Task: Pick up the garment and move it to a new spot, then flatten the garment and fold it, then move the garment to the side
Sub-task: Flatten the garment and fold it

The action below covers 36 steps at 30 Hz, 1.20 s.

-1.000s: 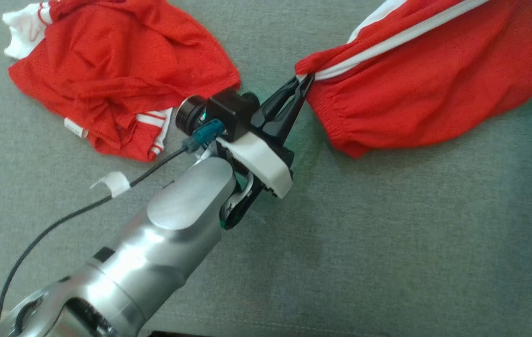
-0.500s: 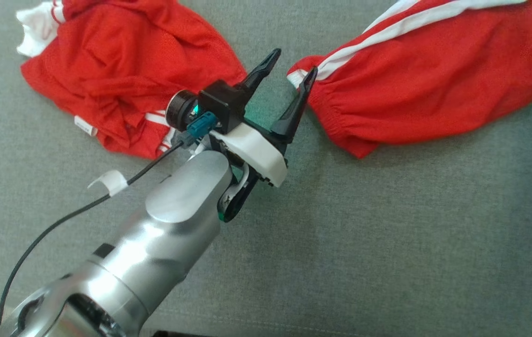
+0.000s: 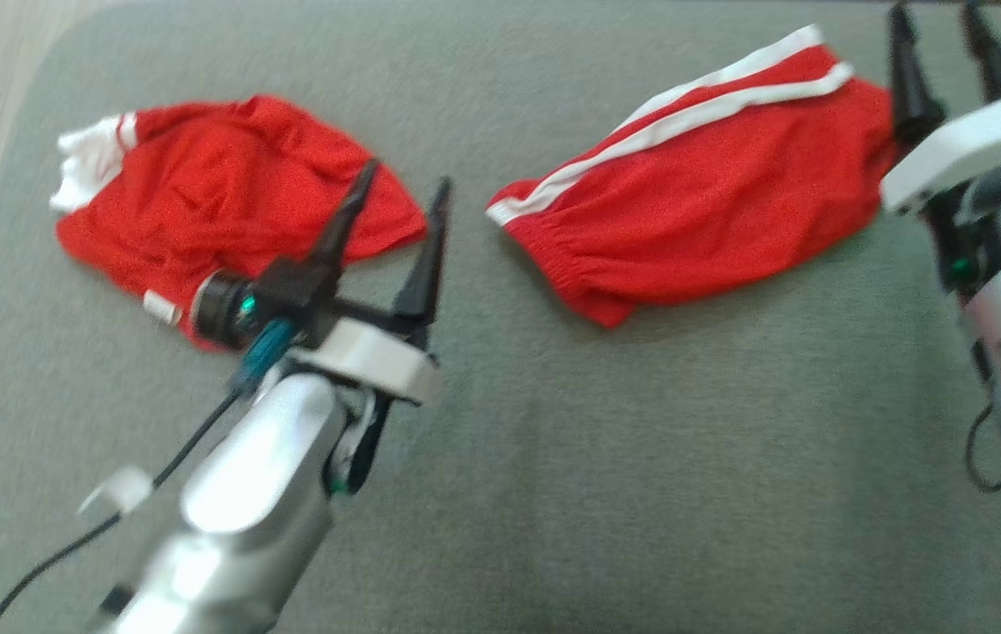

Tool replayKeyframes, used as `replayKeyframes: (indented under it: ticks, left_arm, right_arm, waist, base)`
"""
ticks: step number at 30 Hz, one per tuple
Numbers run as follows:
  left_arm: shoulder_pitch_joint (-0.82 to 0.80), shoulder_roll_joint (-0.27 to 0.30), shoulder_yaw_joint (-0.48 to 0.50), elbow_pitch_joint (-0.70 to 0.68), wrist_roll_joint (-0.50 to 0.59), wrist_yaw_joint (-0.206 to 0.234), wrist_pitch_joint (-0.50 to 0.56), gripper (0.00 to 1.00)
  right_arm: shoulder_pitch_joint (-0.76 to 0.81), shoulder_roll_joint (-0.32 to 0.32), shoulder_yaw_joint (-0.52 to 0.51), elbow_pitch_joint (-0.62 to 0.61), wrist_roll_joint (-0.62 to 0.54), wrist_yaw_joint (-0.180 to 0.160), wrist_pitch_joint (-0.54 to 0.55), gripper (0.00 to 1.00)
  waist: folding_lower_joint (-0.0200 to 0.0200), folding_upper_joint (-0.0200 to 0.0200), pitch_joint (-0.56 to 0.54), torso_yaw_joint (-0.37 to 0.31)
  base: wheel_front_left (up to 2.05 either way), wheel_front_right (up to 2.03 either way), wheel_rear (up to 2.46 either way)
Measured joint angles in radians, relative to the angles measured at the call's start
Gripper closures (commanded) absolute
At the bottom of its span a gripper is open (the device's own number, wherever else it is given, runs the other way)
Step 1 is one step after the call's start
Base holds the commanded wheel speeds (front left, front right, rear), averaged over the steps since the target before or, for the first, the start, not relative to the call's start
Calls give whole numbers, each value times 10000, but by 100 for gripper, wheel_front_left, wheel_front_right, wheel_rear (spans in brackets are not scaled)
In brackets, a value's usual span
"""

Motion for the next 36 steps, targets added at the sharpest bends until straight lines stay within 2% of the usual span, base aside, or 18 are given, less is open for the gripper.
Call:
replayKeyframes:
  ticks: [3,8,13,18,27,32,36]
  left_arm:
    - [816,257,719,-846,506,316,-13,0]
    - [2394,502,1576,-2040,1444,662,-36,0]
    - [4197,510,2309,-2491,1935,777,-42,0]
    - [5402,385,2819,-2568,2301,706,-42,0]
    - [5197,-215,3298,-2591,3005,-52,-42,0]
    - [4554,-531,3494,-2531,3267,-401,-42,0]
    - [4299,-708,3582,-2403,3428,-640,-42,0]
  right_arm:
    - [901,130,-330,-1492,35,0,-58,0]
    - [3249,675,-1555,-4021,-1022,0,-63,0]
    - [6438,1893,-2621,-5567,-2263,-2,-65,0]
    - [7971,2460,-3037,-6264,-2851,-2,-63,0]
    - [7589,2539,-3260,-6401,-3549,-2,159,0]
    - [5833,2376,-4103,-6403,-3816,-2,1285,0]
    - [4279,1931,-4968,-5791,-4017,-2,2569,0]
  waist:
    - [0,0,-384,-346]
    - [0,0,-933,-893]
    - [0,0,-1375,-1312]
    - [0,0,-1492,-1519]
    - [3,0,-908,-1192]
    - [5,0,-325,-823]
    - [5,0,140,-423]
  base:
    - [0,0,0]
    - [0,0,0]
    - [0,0,0]
    - [0,0,0]
    - [0,0,0]
    - [0,0,0]
    - [0,0,0]
